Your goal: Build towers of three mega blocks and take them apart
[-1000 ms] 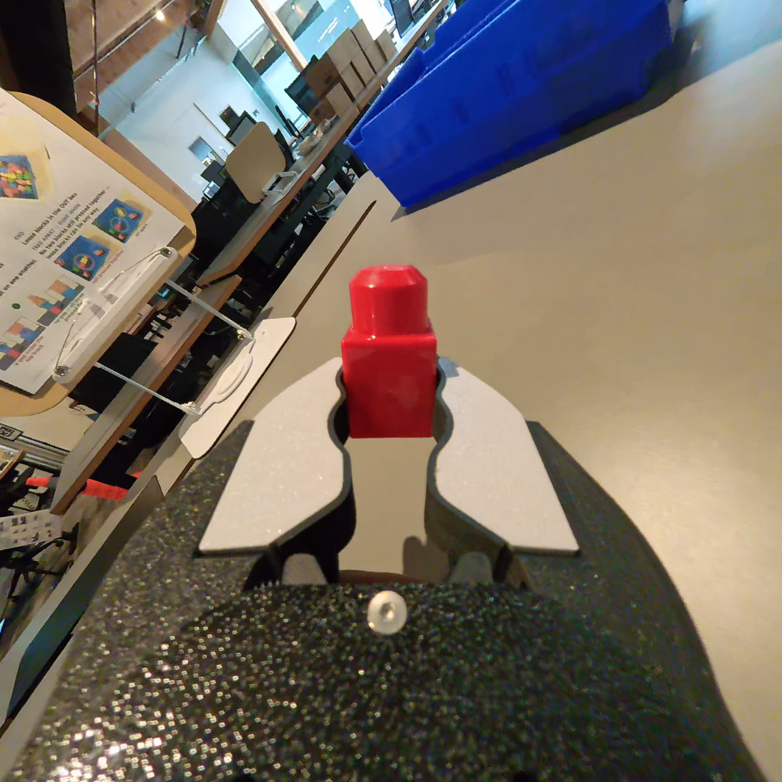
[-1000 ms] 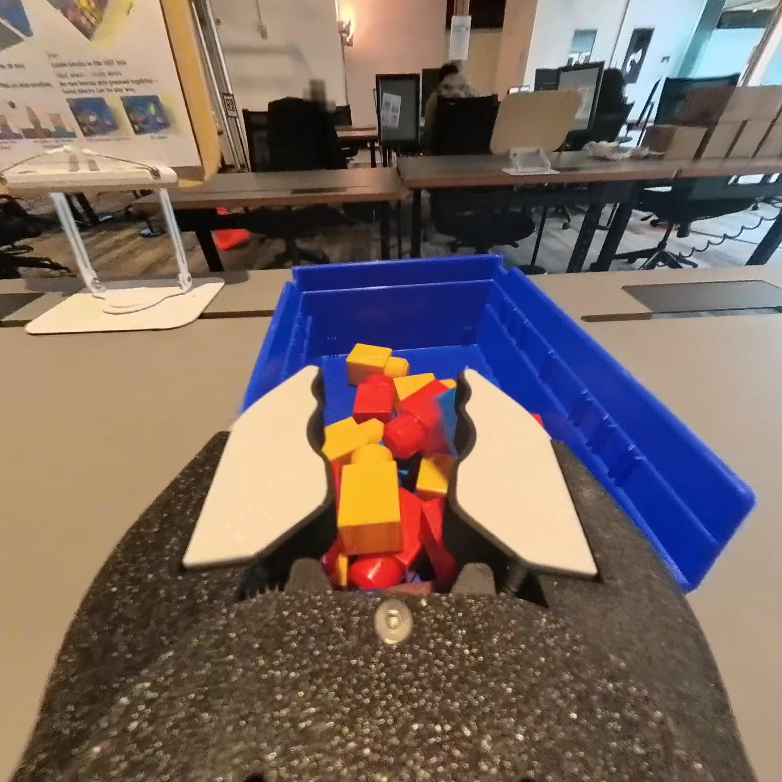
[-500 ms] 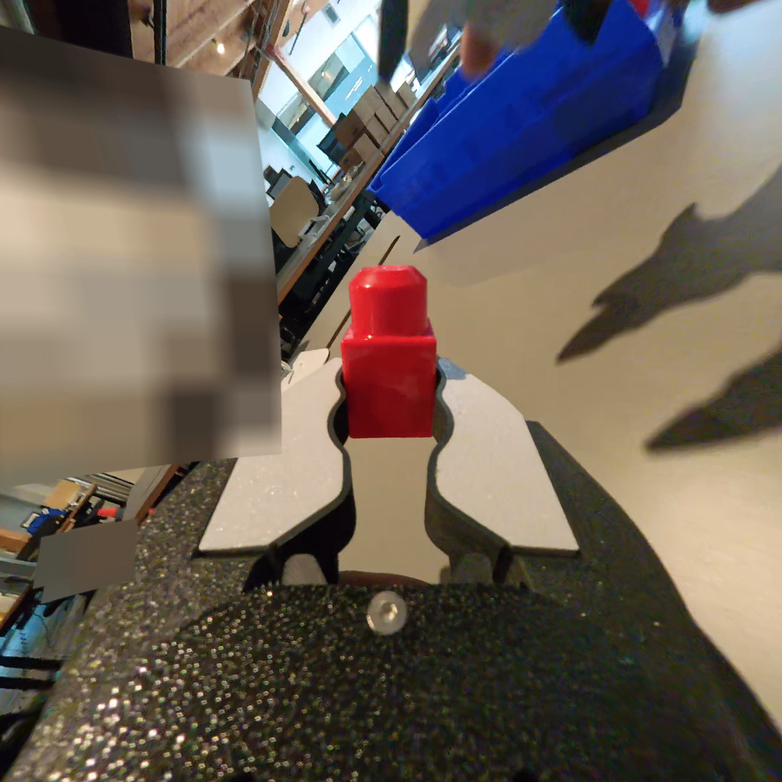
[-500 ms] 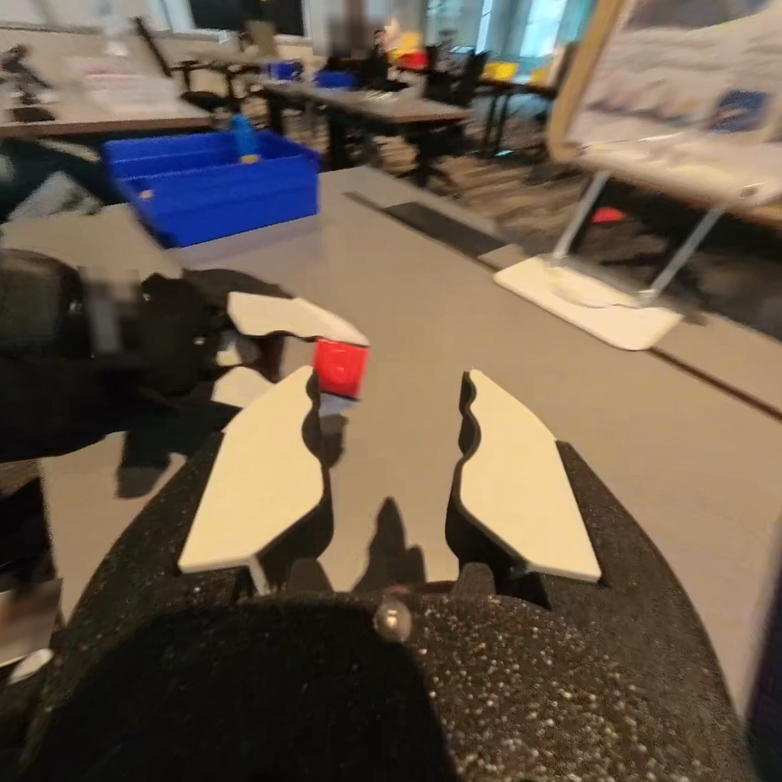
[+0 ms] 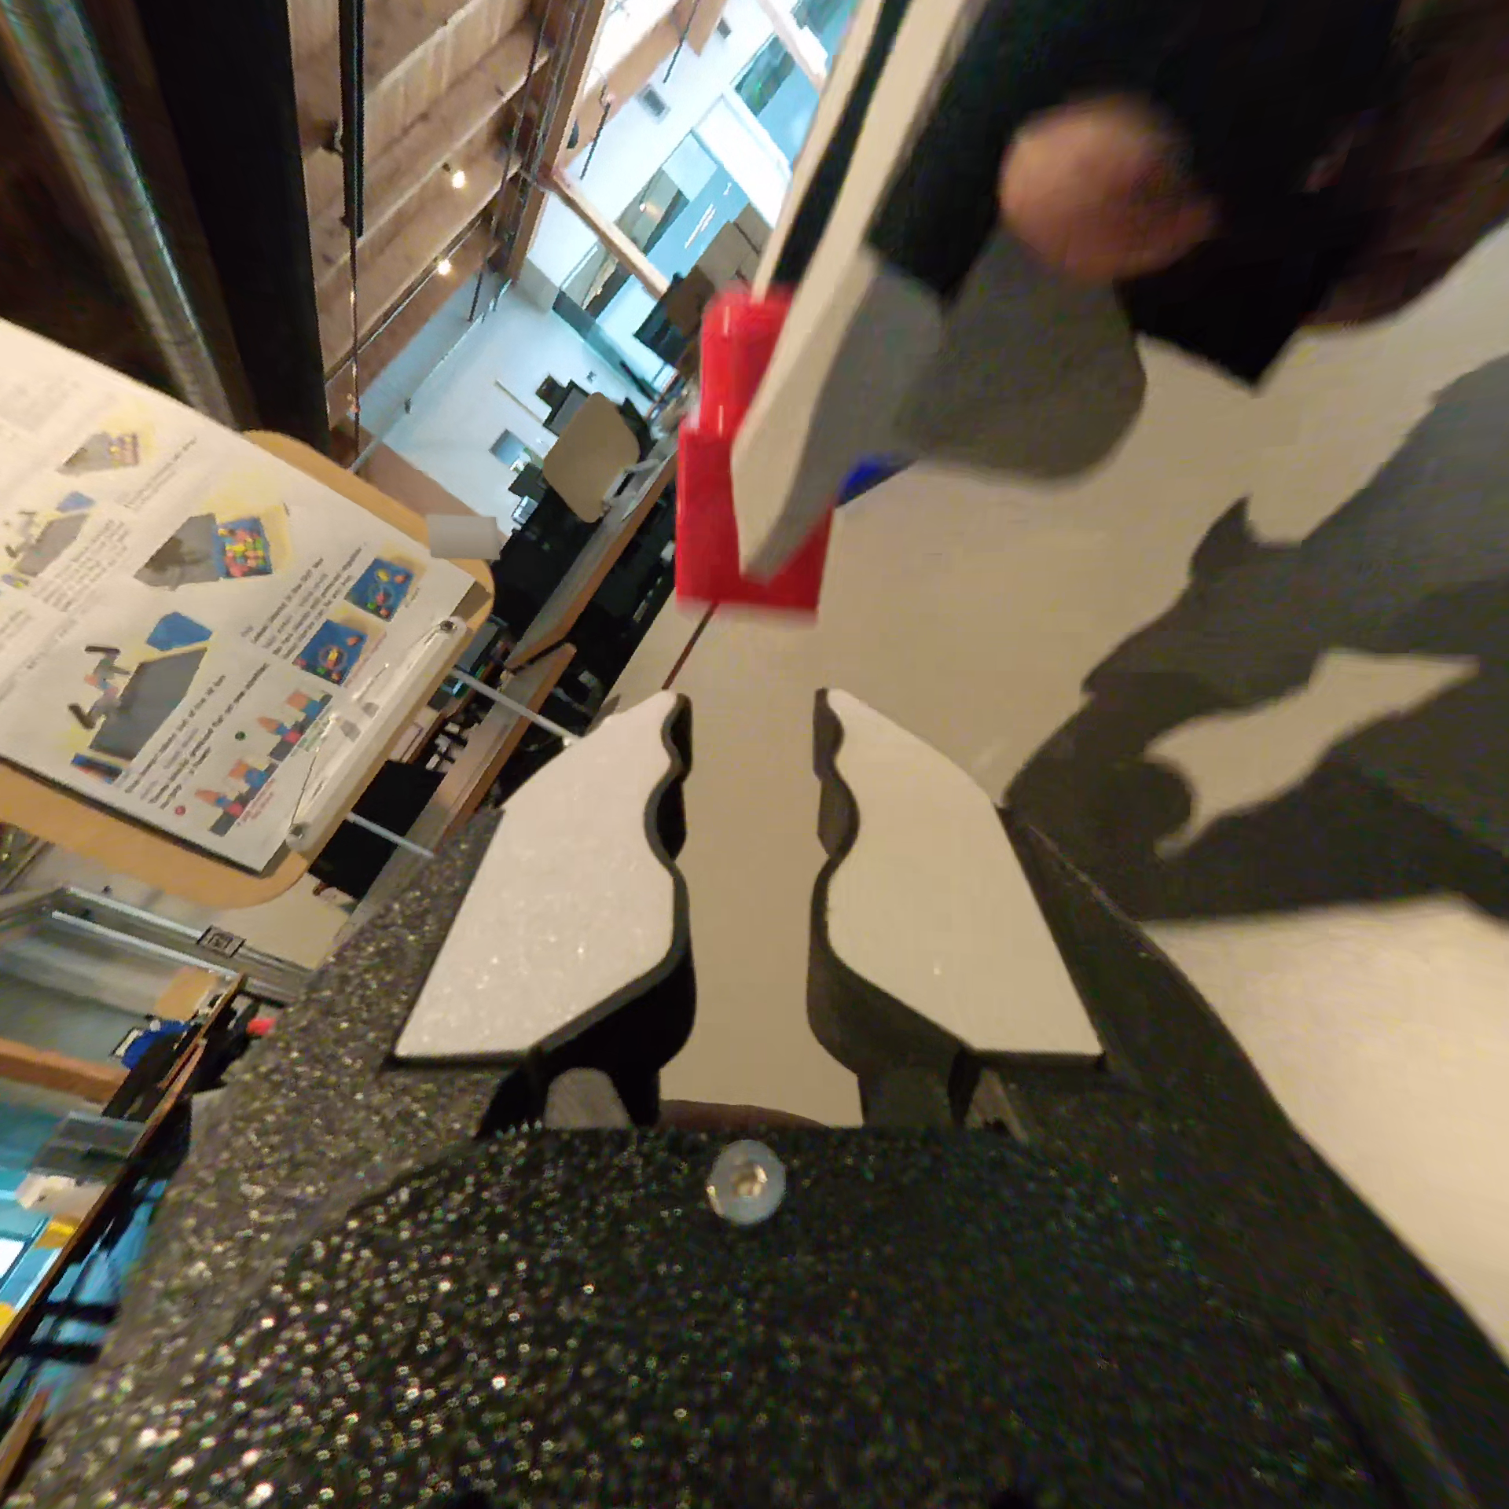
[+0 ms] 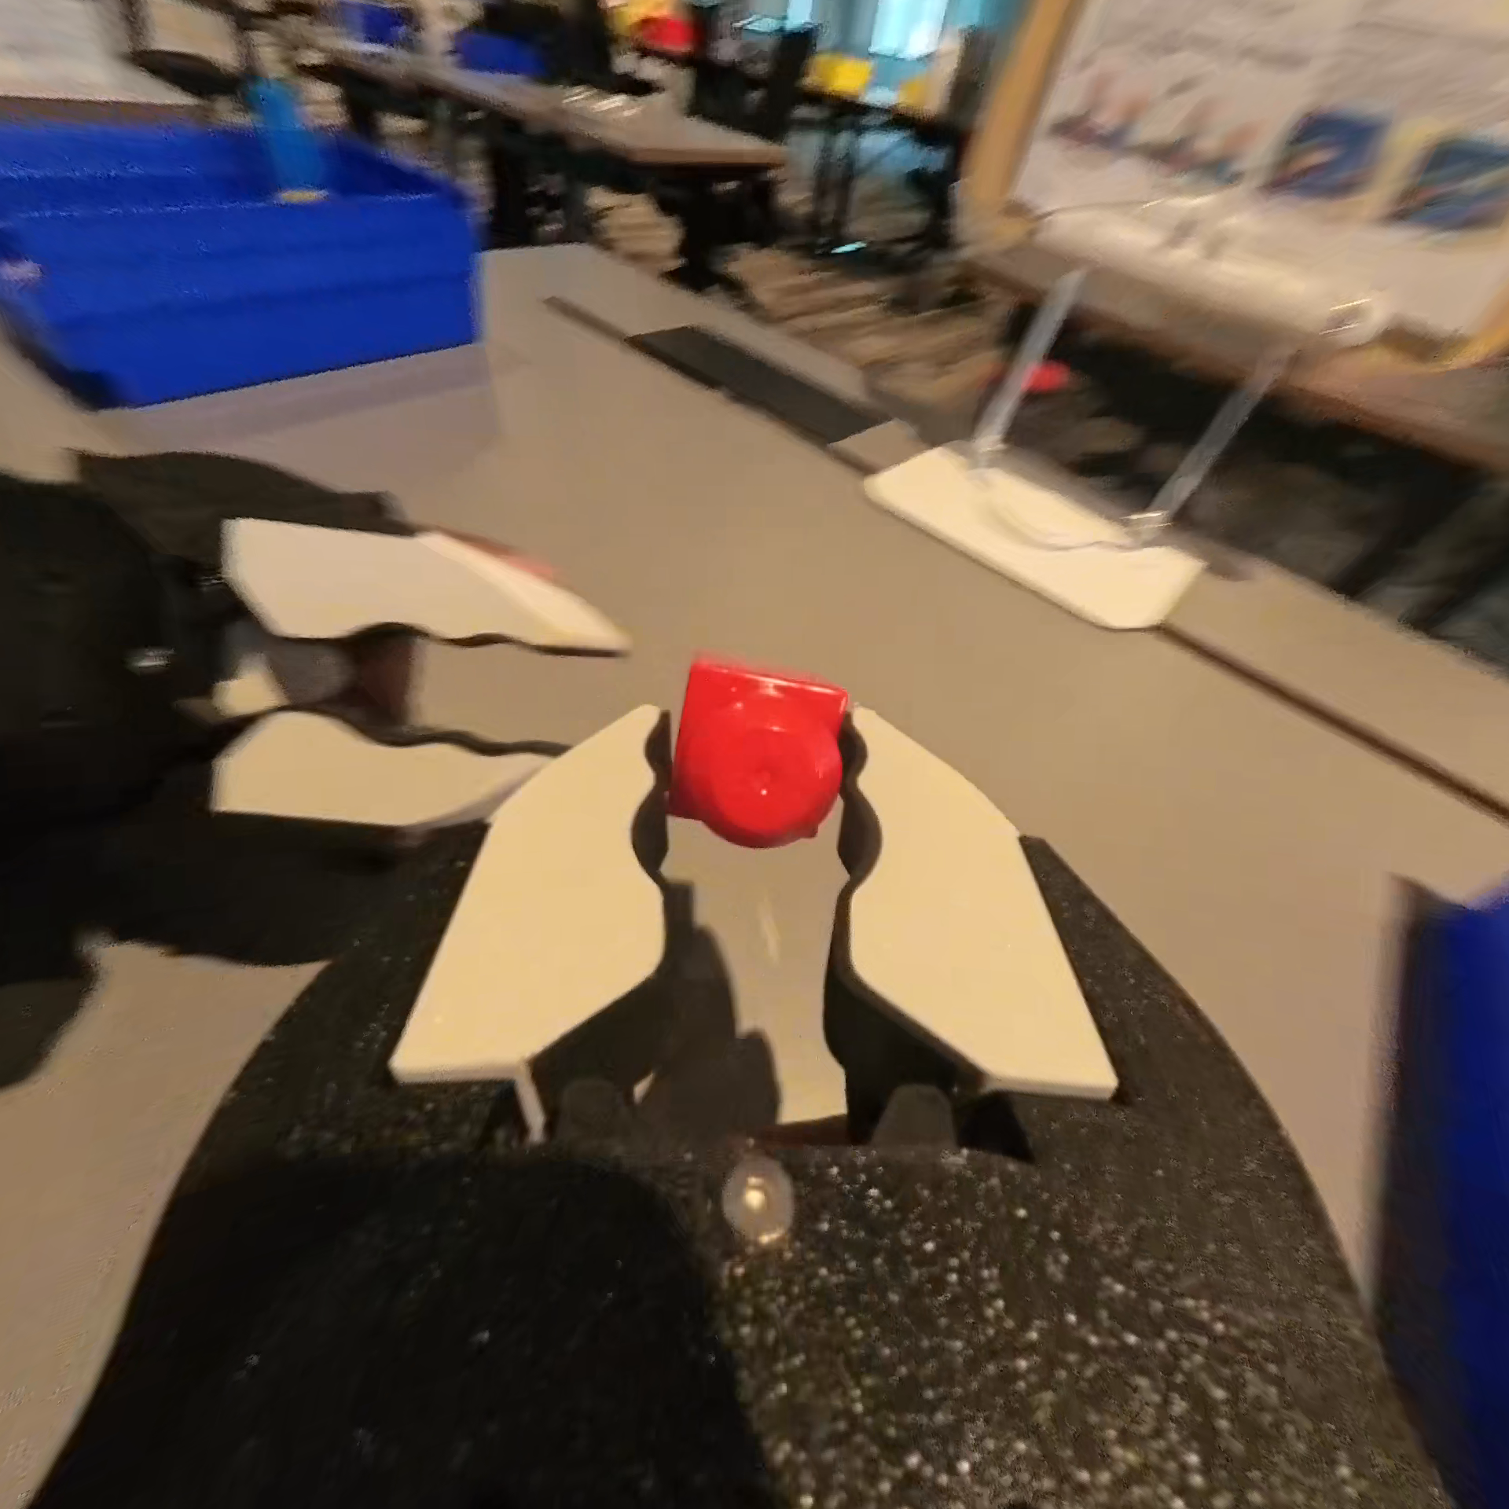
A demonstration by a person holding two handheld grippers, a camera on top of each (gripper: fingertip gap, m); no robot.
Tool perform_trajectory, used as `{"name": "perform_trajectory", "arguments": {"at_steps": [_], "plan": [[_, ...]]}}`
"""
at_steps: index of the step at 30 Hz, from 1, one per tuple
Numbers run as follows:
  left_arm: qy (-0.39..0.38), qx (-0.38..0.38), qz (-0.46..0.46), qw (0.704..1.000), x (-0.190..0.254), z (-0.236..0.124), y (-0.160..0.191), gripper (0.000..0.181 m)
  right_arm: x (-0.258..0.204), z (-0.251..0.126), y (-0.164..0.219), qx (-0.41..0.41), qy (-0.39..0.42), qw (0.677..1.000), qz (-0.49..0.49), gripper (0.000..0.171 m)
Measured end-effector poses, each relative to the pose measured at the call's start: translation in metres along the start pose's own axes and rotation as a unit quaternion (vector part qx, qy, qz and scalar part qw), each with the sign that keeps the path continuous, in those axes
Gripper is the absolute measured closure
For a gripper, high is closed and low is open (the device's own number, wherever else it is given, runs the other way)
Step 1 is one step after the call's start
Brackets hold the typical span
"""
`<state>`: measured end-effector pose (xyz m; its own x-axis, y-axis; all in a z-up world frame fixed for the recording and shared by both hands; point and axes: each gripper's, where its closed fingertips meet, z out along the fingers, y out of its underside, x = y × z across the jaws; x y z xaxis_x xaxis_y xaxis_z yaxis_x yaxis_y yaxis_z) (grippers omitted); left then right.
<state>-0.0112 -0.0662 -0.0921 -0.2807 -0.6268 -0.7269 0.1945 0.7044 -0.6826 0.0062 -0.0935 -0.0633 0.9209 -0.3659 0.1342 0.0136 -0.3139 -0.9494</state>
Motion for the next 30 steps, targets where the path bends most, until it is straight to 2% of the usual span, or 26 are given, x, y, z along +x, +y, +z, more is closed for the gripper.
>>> {"name": "perform_trajectory", "arguments": {"at_steps": [3, 7, 9, 13, 18, 23, 27, 30], "plan": [[-0.008, -0.012, -0.019, 1.0, -0.007, -0.001, 0.007, 0.155, 0.074, -0.038, -0.011, 0.028, 0.155, 0.987, -0.02, 0.132], [-0.003, -0.012, -0.037, 0.999, -0.006, 0.0, 0.007, 0.158, 0.182, -0.114, 0.002, 0.044, 0.352, 0.935, -0.014, 0.132], [0.005, -0.017, -0.031, 0.999, -0.002, 0.002, 0.009, 0.158, 0.223, -0.139, 0.03, 0.029, 0.395, 0.918, 0.022, 0.131], [0.014, -0.025, -0.023, 0.999, 0.004, 0.004, 0.012, 0.159, 0.258, -0.159, 0.075, 0.028, 0.382, 0.915, 0.125, 0.109], [0.011, -0.031, -0.037, 0.999, 0.0, 0.005, 0.016, 0.159, 0.264, -0.182, 0.063, 0.108, 0.361, 0.908, 0.181, 0.111], [0.007, -0.039, -0.042, 0.998, -0.003, 0.004, 0.019, 0.159, 0.232, -0.179, 0.018, 0.169, 0.304, 0.925, 0.155, 0.113], [-0.005, -0.048, -0.051, 0.997, -0.01, 0.003, 0.022, 0.159, 0.159, -0.143, -0.036, 0.203, 0.204, 0.954, 0.078, 0.12], [-0.022, -0.06, -0.075, 0.995, -0.02, 0.001, 0.029, 0.158, 0.093, -0.09, -0.048, 0.178, 0.125, 0.976, 0.014, 0.122]]}}
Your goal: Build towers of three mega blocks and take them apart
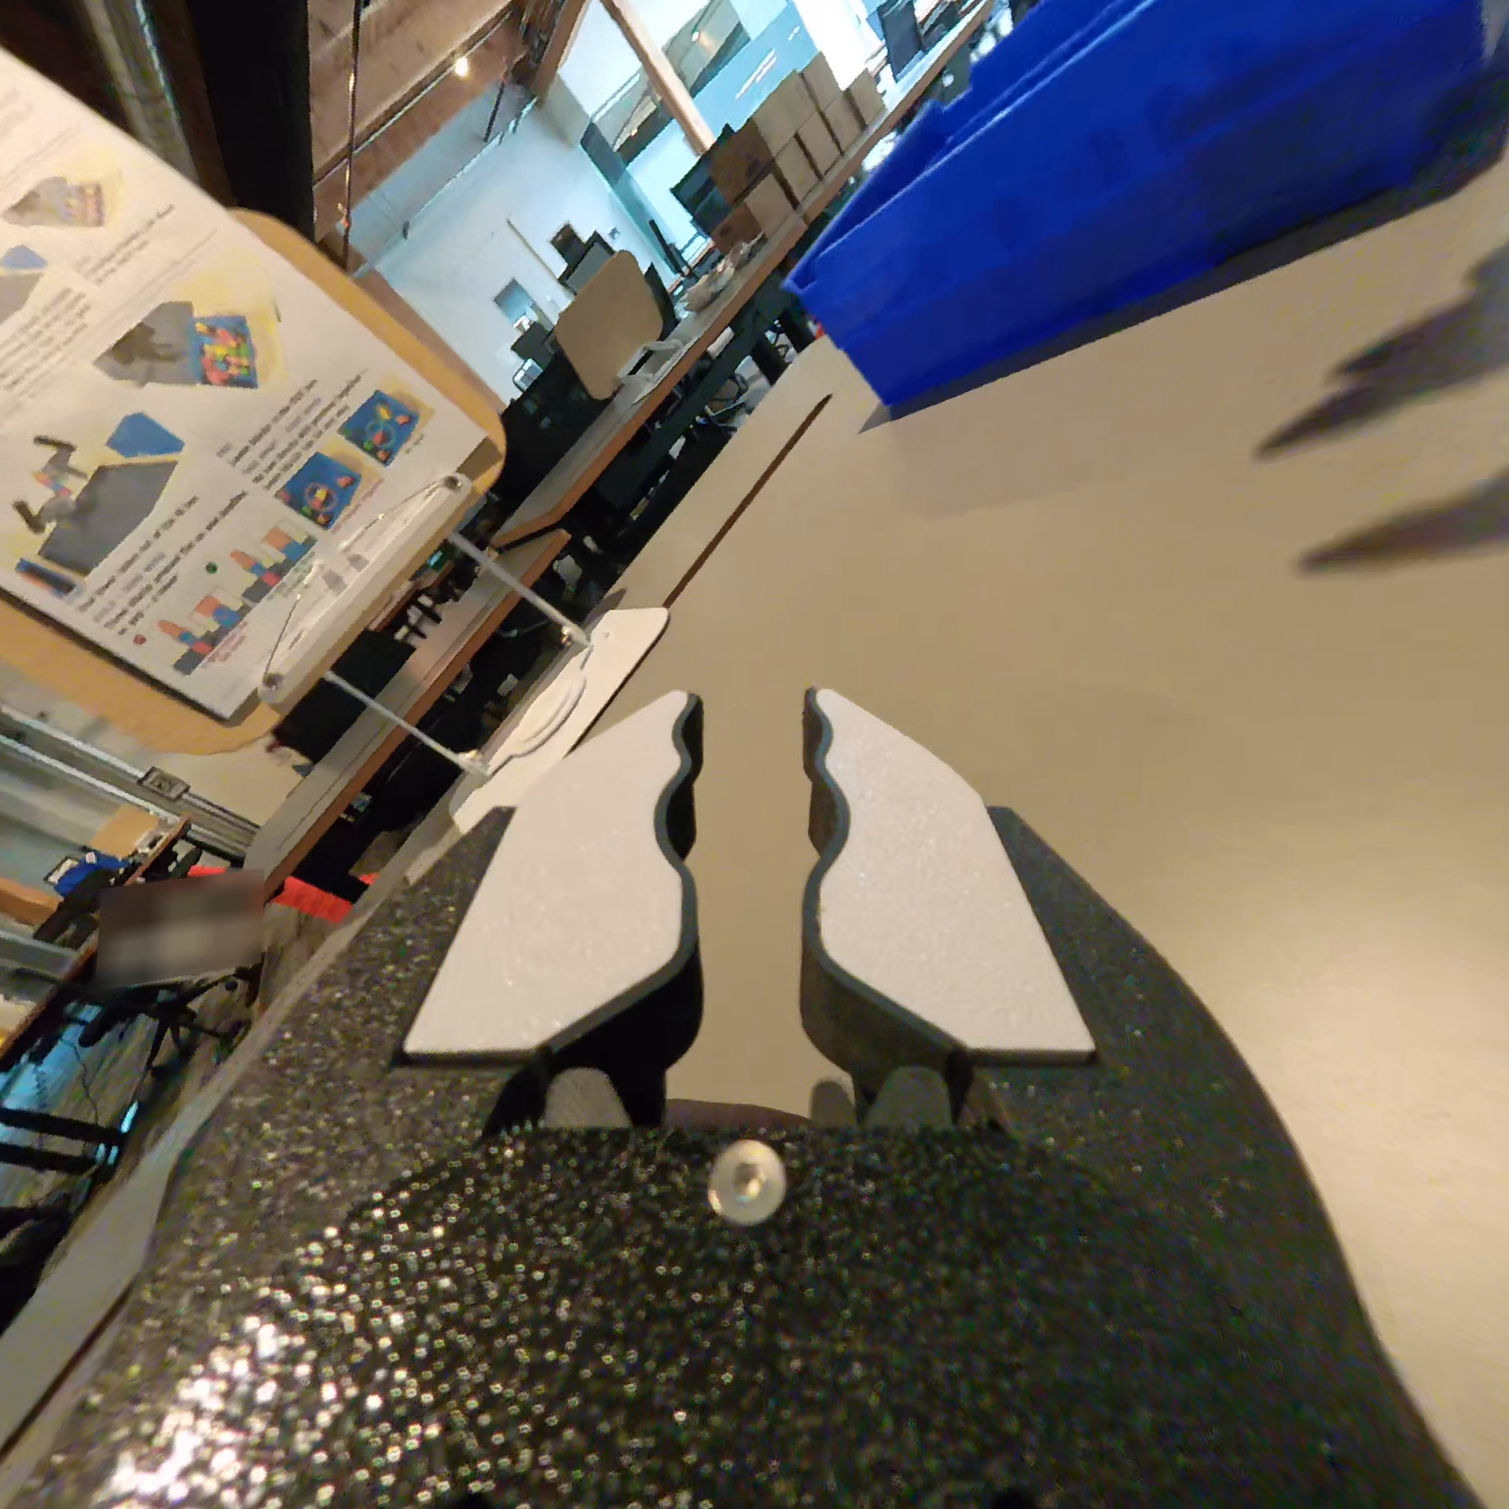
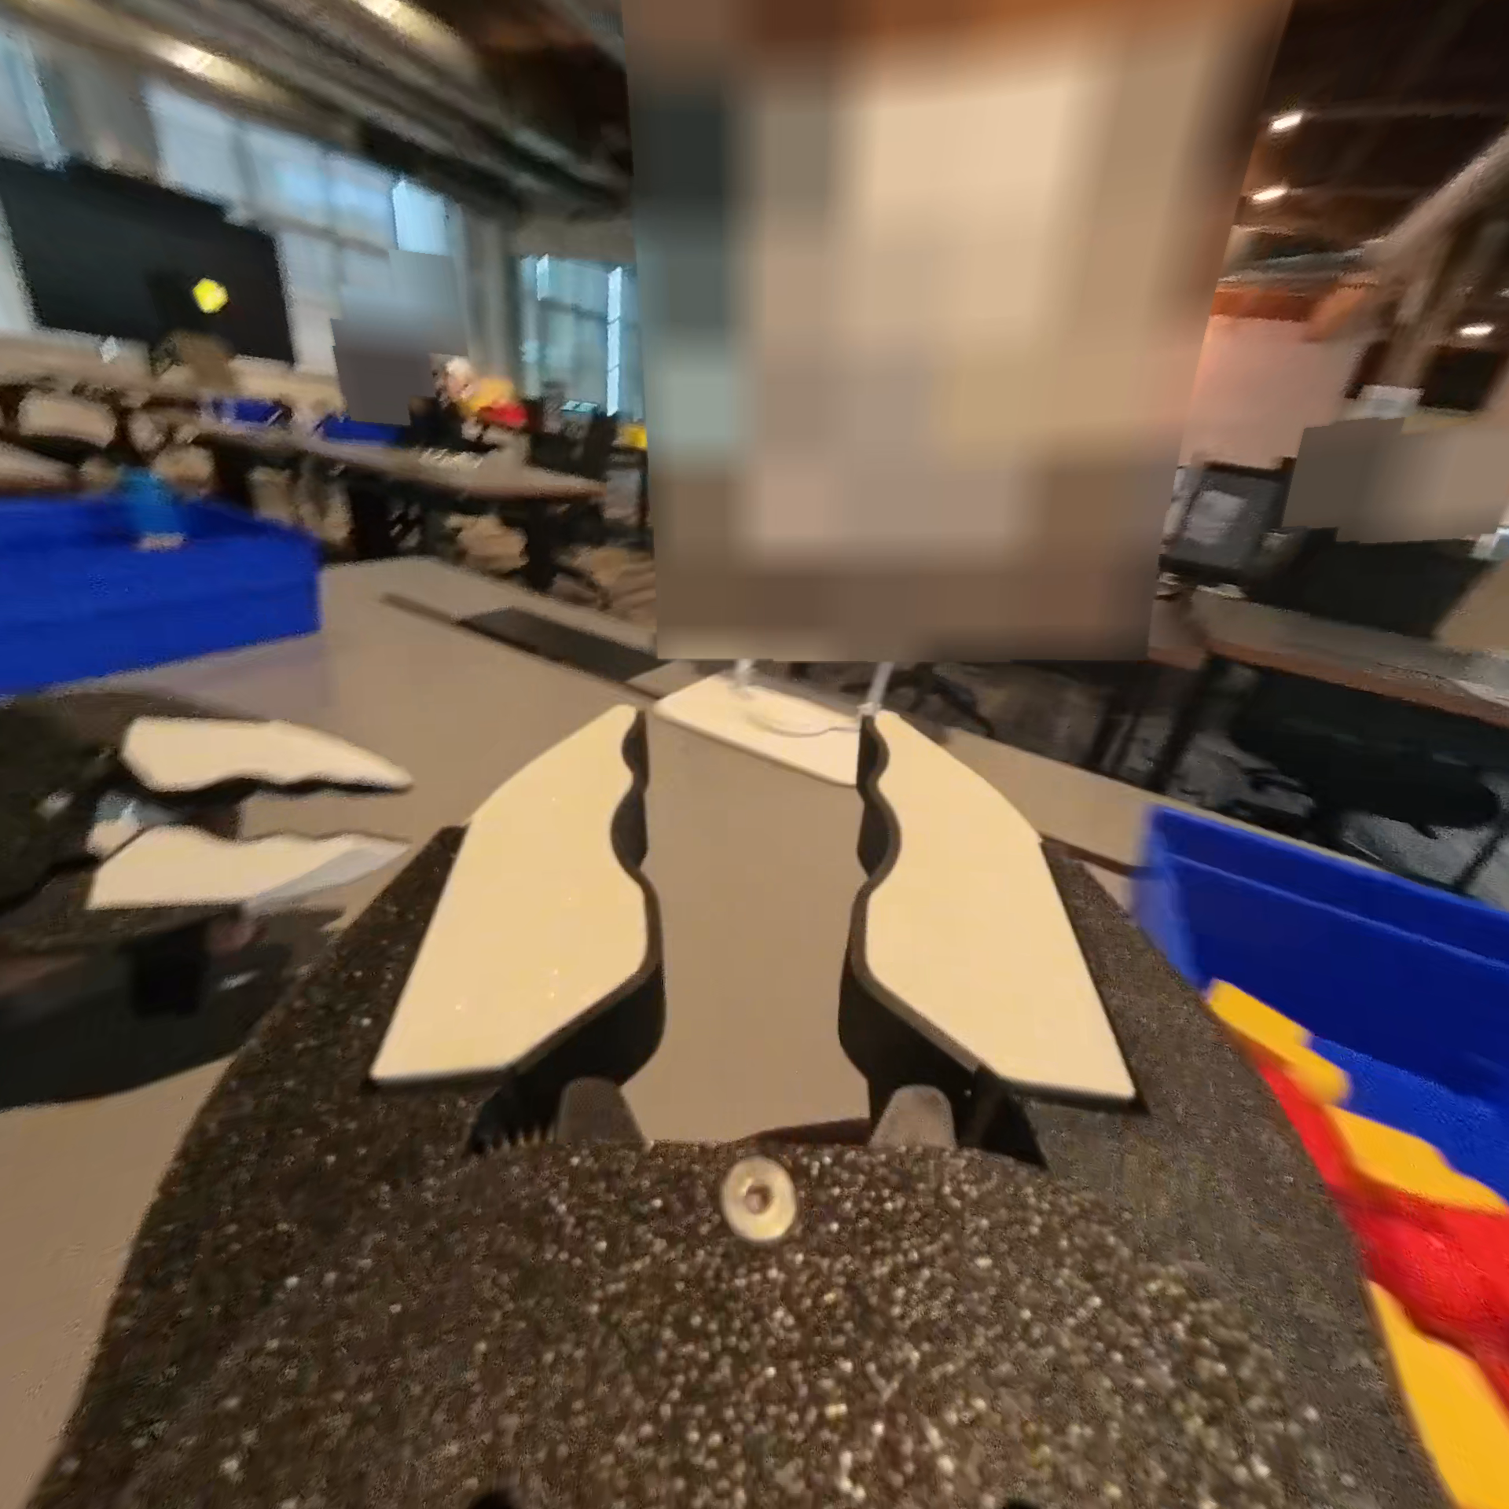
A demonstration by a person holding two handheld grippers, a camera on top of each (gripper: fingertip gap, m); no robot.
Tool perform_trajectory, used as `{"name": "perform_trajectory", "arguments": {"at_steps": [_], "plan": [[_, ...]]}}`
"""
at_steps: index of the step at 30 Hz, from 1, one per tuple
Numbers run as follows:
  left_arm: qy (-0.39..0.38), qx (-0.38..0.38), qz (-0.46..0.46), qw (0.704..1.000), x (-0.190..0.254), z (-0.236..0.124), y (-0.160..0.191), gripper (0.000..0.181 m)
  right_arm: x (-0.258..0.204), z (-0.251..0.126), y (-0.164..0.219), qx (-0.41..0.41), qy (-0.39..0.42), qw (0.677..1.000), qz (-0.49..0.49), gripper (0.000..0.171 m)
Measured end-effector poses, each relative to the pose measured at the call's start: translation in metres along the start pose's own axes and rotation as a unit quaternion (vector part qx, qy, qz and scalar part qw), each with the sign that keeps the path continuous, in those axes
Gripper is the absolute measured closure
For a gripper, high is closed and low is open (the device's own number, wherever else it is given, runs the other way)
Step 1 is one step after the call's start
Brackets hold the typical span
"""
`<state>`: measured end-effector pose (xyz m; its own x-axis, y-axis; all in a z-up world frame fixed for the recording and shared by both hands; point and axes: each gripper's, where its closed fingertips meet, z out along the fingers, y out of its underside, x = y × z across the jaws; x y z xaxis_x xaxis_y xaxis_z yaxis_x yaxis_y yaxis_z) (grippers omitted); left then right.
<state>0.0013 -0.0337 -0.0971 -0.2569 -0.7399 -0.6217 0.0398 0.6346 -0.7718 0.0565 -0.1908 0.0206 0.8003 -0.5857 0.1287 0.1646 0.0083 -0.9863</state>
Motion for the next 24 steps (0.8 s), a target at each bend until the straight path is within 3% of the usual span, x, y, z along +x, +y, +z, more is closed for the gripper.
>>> {"name": "perform_trajectory", "arguments": {"at_steps": [4, 7, 15, 19, 24], "plan": [[-0.029, -0.003, -0.054, 0.998, -0.021, -0.004, 0.005, 0.157, -0.084, 0.04, 0.05, -0.042, -0.08, 0.996, -0.009, 0.123], [-0.055, -0.005, -0.104, 0.993, -0.04, -0.009, 0.011, 0.156, -0.119, 0.053, 0.089, -0.101, -0.12, 0.988, 0.006, 0.119], [-0.139, -0.018, -0.211, 0.967, -0.102, -0.035, 0.038, 0.147, -0.118, 0.051, 0.115, -0.152, -0.111, 0.982, -0.019, 0.119], [-0.2, -0.003, -0.267, 0.943, -0.157, -0.081, 0.059, 0.143, -0.115, 0.05, 0.131, -0.19, -0.111, 0.975, -0.029, 0.119], [-0.295, -0.024, -0.27, 0.916, -0.268, -0.162, 0.092, 0.14, -0.116, 0.051, 0.135, -0.205, -0.108, 0.972, -0.04, 0.12]]}}
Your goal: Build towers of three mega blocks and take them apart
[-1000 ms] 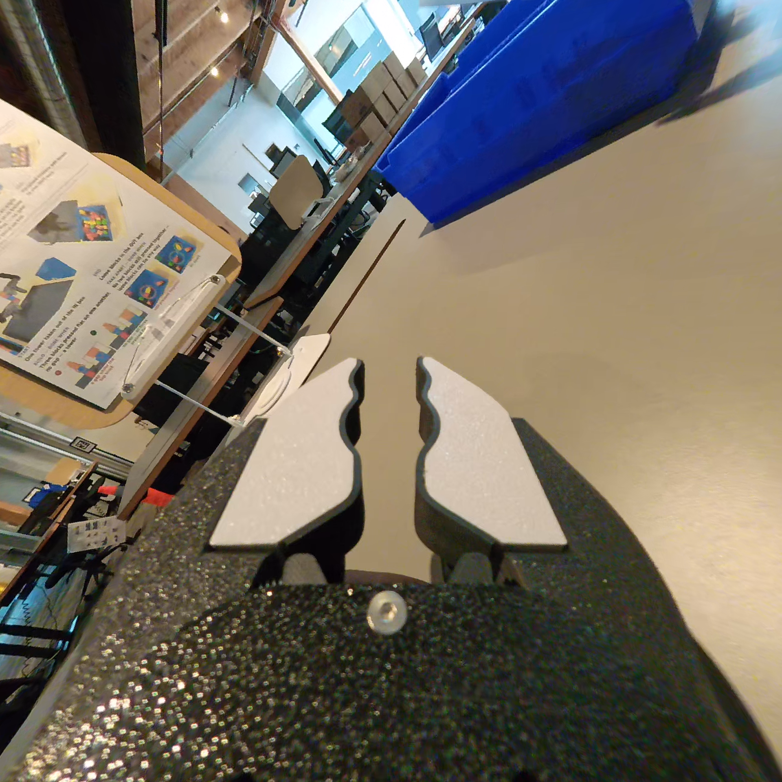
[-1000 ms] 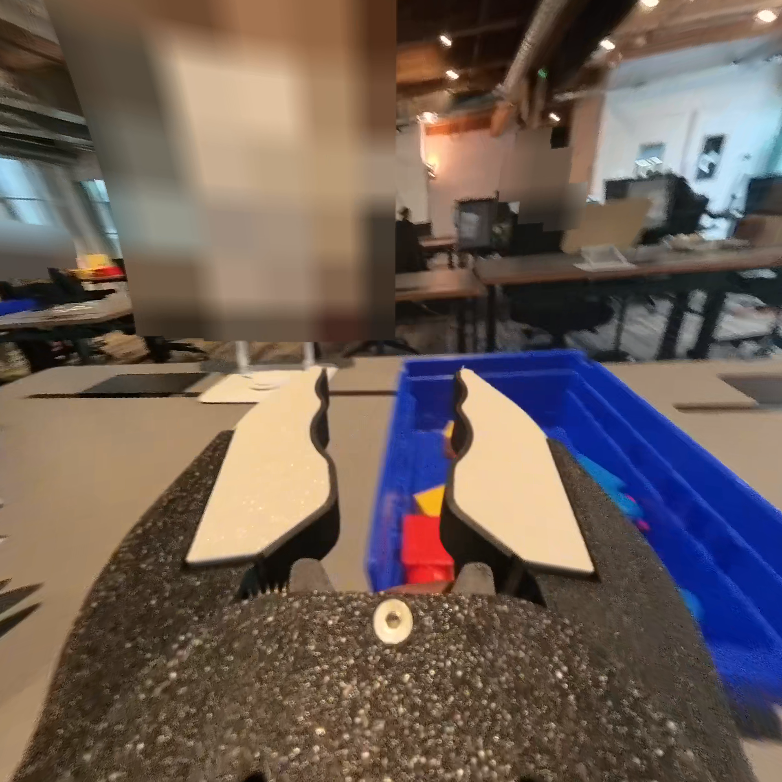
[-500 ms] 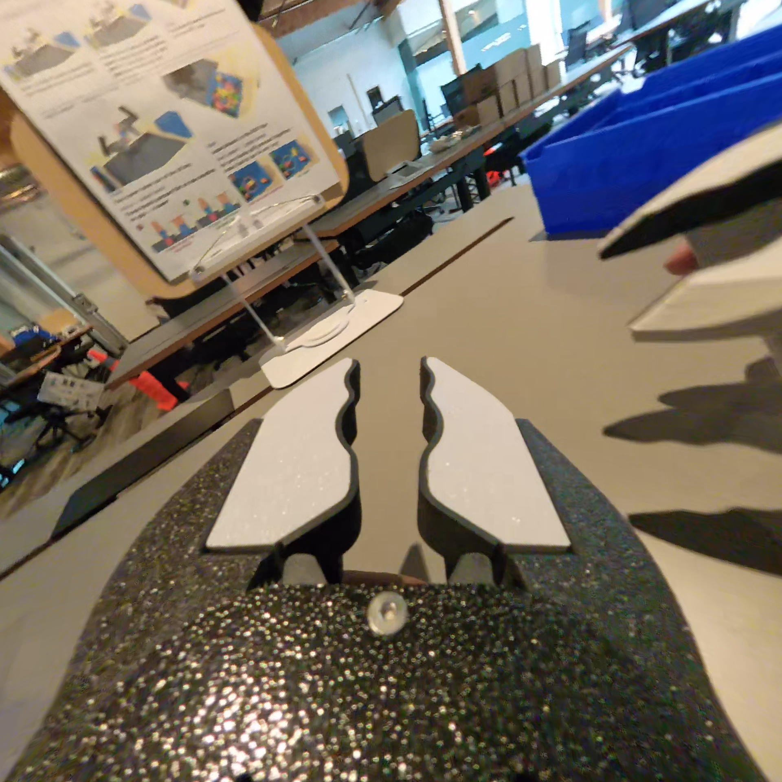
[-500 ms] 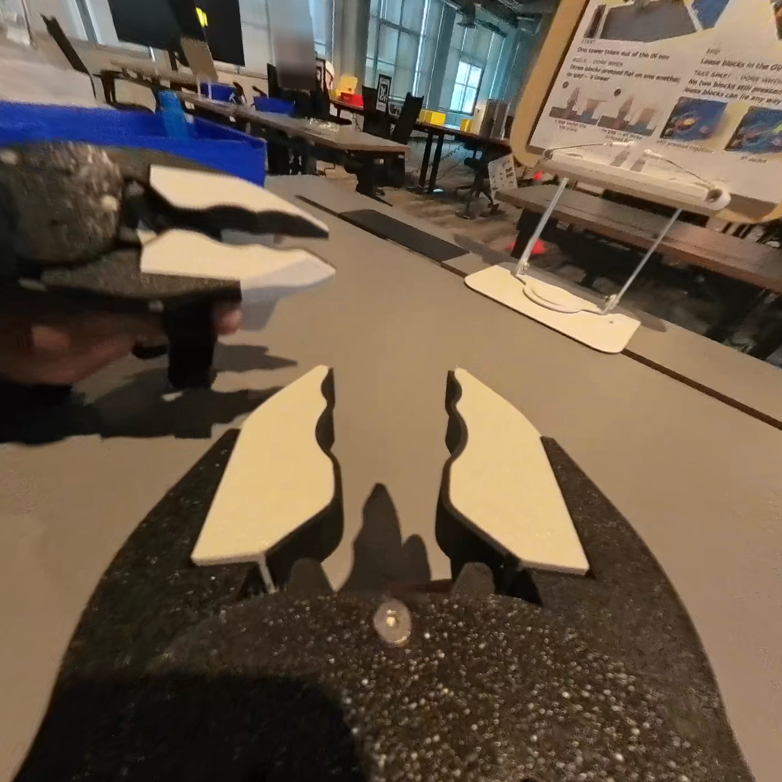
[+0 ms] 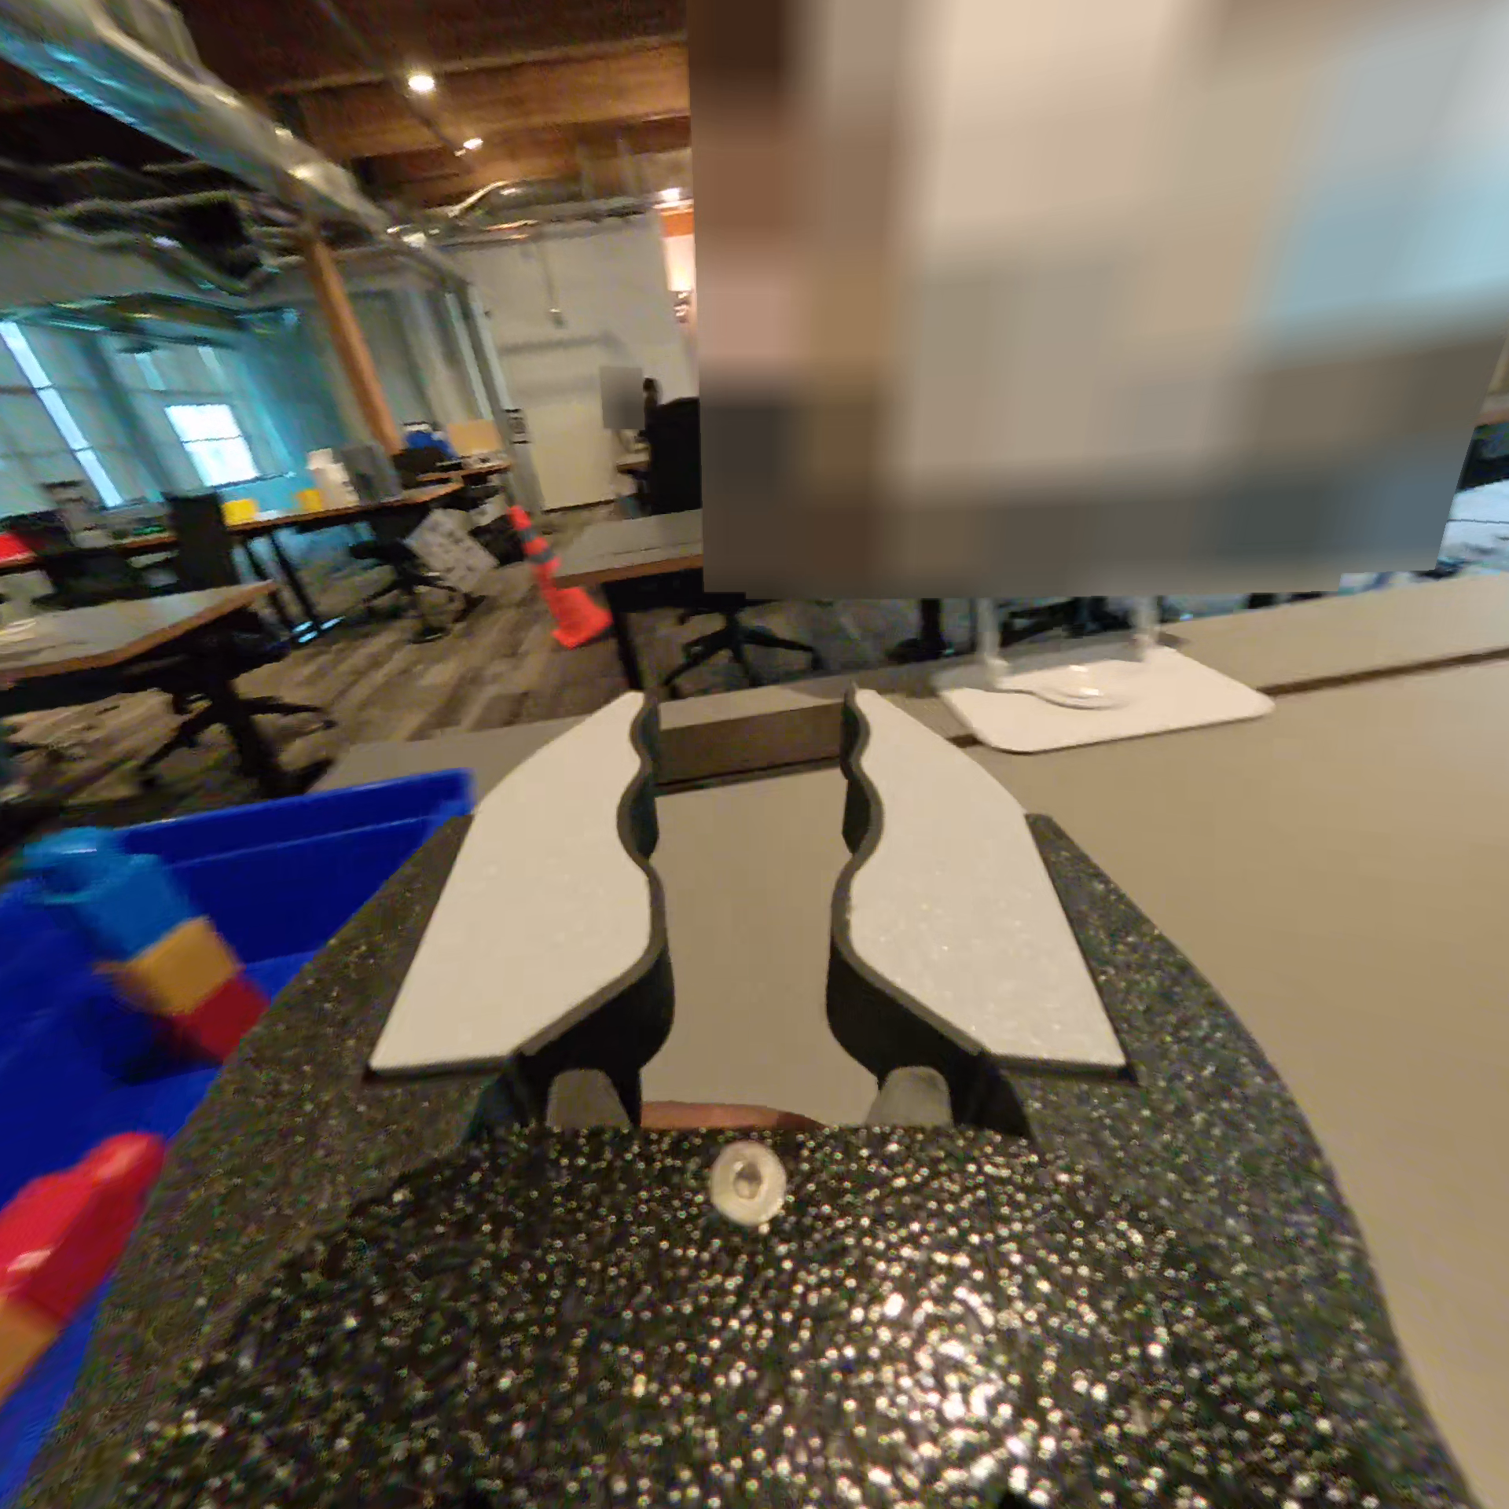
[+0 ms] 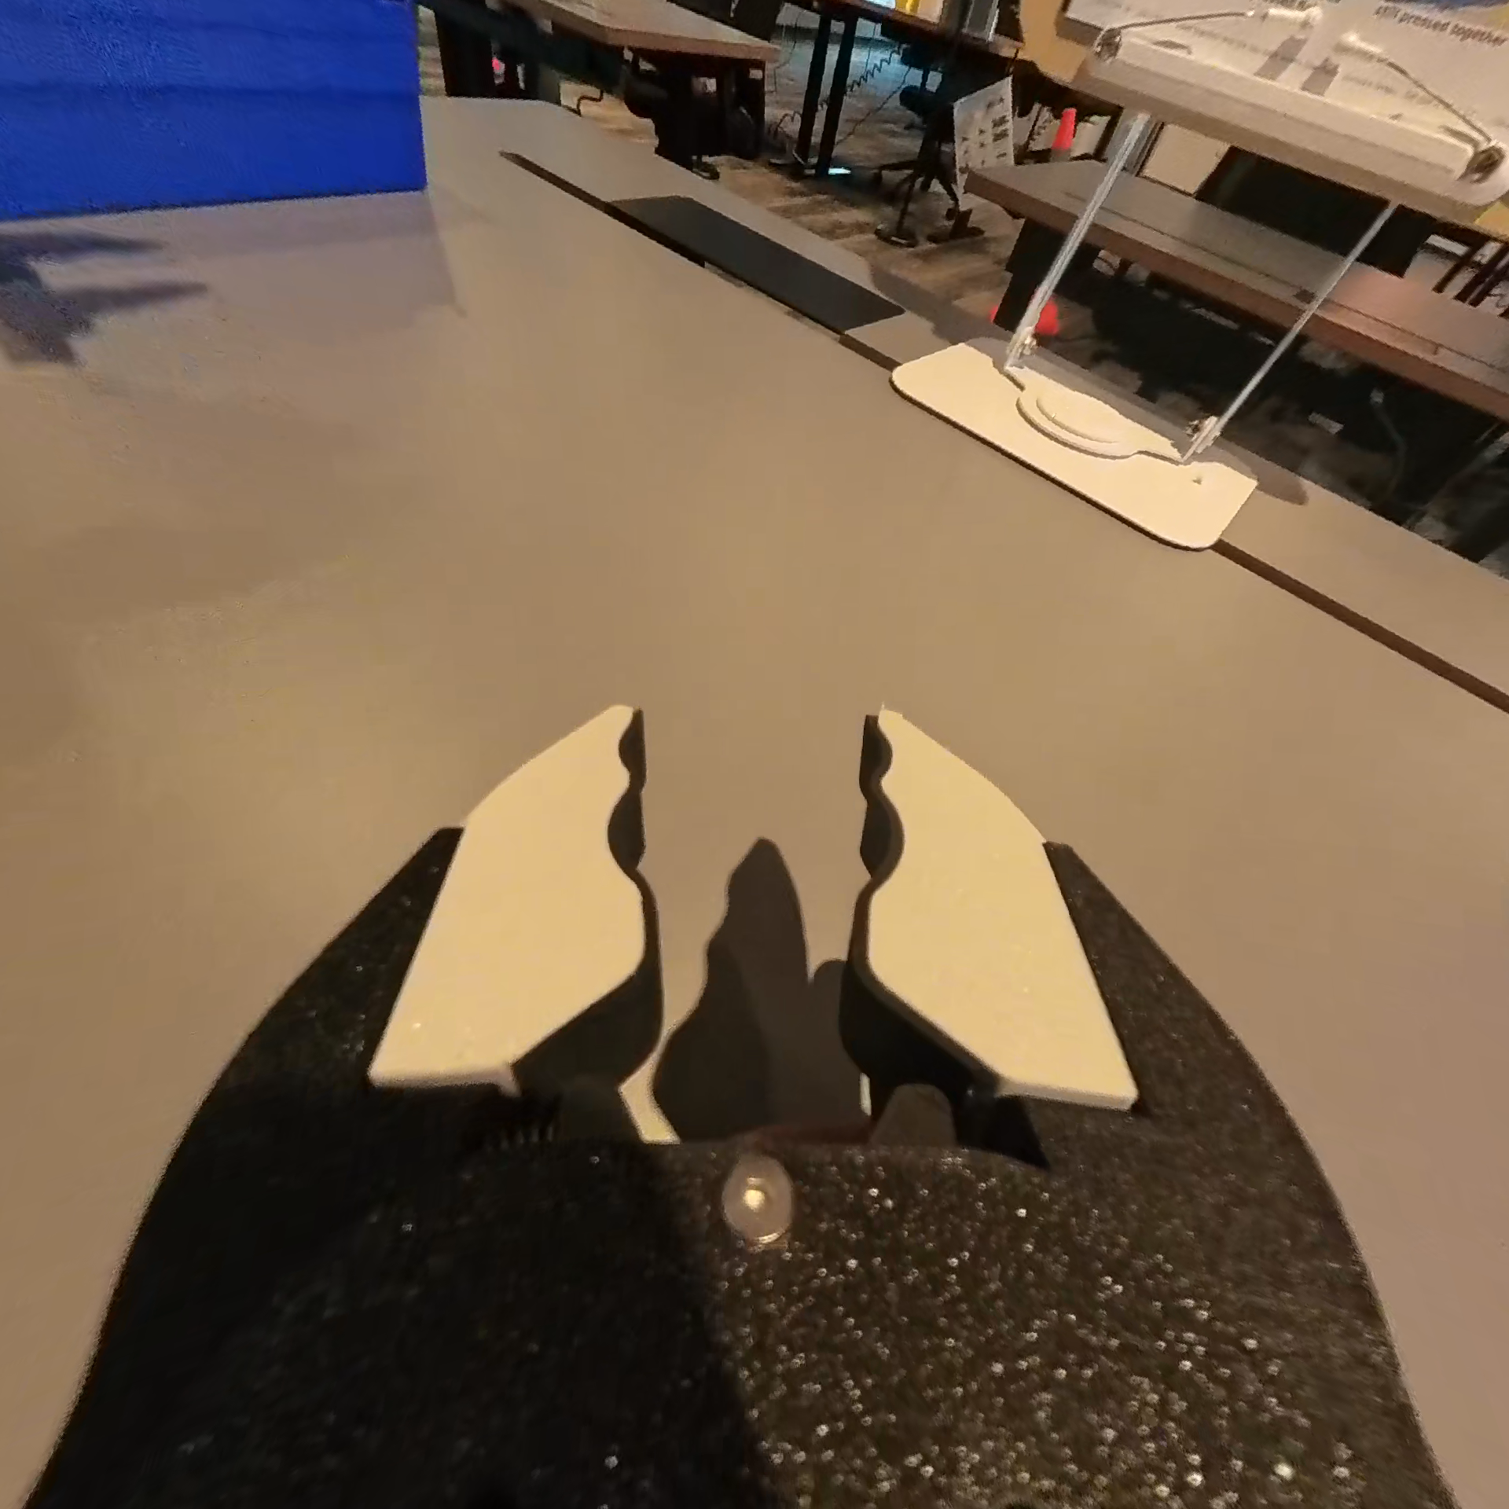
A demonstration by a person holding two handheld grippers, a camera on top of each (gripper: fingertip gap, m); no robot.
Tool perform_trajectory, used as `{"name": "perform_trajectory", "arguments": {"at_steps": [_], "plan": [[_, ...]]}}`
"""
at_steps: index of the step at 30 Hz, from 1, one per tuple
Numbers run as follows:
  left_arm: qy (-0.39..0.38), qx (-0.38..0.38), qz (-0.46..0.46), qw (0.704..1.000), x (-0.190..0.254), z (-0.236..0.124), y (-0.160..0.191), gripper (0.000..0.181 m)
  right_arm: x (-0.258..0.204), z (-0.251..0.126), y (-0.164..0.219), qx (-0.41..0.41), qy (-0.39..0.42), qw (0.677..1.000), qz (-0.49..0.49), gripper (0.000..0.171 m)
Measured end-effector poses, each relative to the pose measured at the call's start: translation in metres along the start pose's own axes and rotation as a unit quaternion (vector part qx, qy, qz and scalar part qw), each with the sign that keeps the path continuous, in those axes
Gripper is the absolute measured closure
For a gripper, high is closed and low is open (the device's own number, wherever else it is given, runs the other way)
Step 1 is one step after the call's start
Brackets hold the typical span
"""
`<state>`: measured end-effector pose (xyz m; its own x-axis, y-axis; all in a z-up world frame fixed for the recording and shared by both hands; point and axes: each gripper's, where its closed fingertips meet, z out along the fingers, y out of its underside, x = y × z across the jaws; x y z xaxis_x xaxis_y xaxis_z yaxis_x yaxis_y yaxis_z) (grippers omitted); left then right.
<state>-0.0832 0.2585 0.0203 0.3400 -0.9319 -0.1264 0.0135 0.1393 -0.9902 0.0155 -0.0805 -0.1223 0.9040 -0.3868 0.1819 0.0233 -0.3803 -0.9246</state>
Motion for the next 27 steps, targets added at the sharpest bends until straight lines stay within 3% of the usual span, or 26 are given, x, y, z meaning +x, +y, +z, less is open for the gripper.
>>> {"name": "perform_trajectory", "arguments": {"at_steps": [4, 7, 10, 14, 21, 25, 27], "plan": [[-0.073, -0.073, 0.023, 0.994, -0.121, 0.011, -0.003, 0.131, -0.002, 0.001, 0.001, -0.006, -0.001, 1.0, -0.009, 0.12], [-0.092, -0.153, 0.017, 0.984, -0.194, 0.02, 0.023, 0.126, -0.002, 0.001, 0.001, -0.004, -0.006, 1.0, -0.002, 0.12], [-0.085, -0.222, 0.003, 0.971, -0.238, 0.028, 0.063, 0.126, -0.001, 0.001, 0.001, -0.002, -0.013, 1.0, 0.013, 0.12], [-0.076, -0.287, 0.026, 0.955, -0.266, 0.04, 0.106, 0.121, 0.0, 0.001, 0.001, -0.005, -0.02, 0.999, 0.026, 0.12], [-0.096, -0.301, 0.06, 0.947, -0.291, 0.076, 0.124, 0.12, -0.003, 0.004, 0.004, -0.017, -0.023, 1.0, 0.012, 0.121], [-0.106, -0.348, 0.104, 0.925, -0.299, 0.088, 0.144, 0.118, -0.007, 0.006, 0.007, -0.029, -0.027, 0.999, 0.0, 0.121], [-0.114, -0.369, 0.119, 0.915, -0.301, 0.089, 0.155, 0.129, -0.008, 0.007, 0.007, -0.031, -0.029, 0.999, -0.002, 0.121]]}}
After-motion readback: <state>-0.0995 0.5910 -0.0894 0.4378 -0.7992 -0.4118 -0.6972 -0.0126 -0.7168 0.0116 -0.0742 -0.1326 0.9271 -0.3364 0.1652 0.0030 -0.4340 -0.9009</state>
